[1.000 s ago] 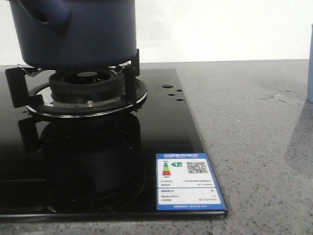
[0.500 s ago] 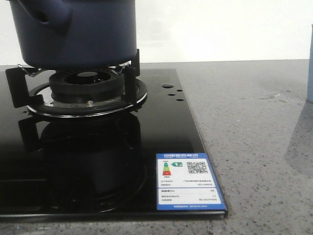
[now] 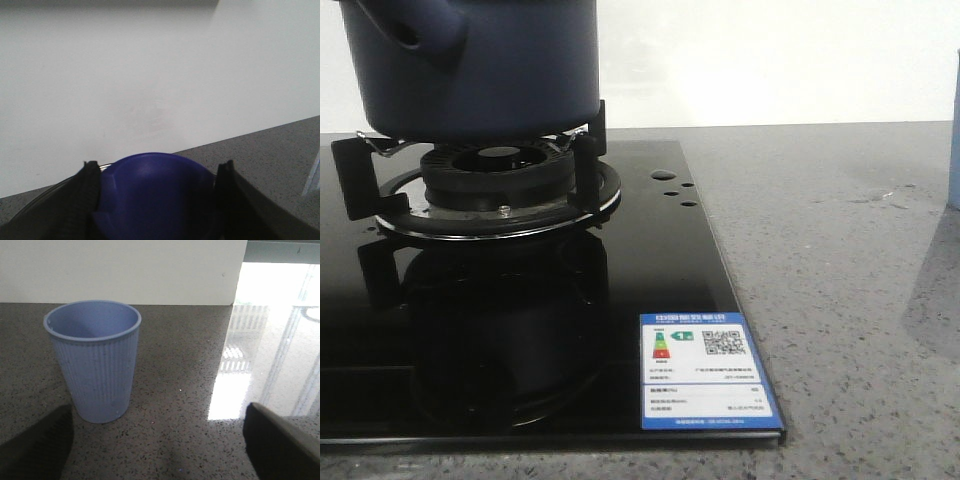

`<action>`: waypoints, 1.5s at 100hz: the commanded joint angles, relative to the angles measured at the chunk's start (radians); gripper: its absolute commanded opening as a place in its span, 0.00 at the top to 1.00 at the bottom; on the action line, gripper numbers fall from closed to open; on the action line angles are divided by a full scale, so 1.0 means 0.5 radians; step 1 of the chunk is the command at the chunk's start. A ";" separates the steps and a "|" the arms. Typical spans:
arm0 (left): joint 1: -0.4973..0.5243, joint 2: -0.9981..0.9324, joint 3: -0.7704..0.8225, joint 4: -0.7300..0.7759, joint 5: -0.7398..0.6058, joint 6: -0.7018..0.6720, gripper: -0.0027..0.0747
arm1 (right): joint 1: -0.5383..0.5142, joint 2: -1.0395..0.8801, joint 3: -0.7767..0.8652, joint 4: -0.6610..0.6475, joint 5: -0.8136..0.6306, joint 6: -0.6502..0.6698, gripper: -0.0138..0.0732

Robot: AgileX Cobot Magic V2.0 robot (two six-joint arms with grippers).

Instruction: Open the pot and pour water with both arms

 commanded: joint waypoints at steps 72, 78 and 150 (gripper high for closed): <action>0.001 -0.073 -0.071 0.010 -0.024 0.001 0.24 | 0.001 0.011 -0.051 -0.015 -0.130 0.007 0.13; 0.001 -0.104 -0.071 0.010 -0.032 0.001 0.24 | 0.001 0.011 -0.051 -0.015 -0.130 0.007 0.13; 0.335 -0.781 -0.071 0.018 -0.021 0.001 0.59 | 0.001 0.165 -0.309 -0.015 -1.031 0.007 0.71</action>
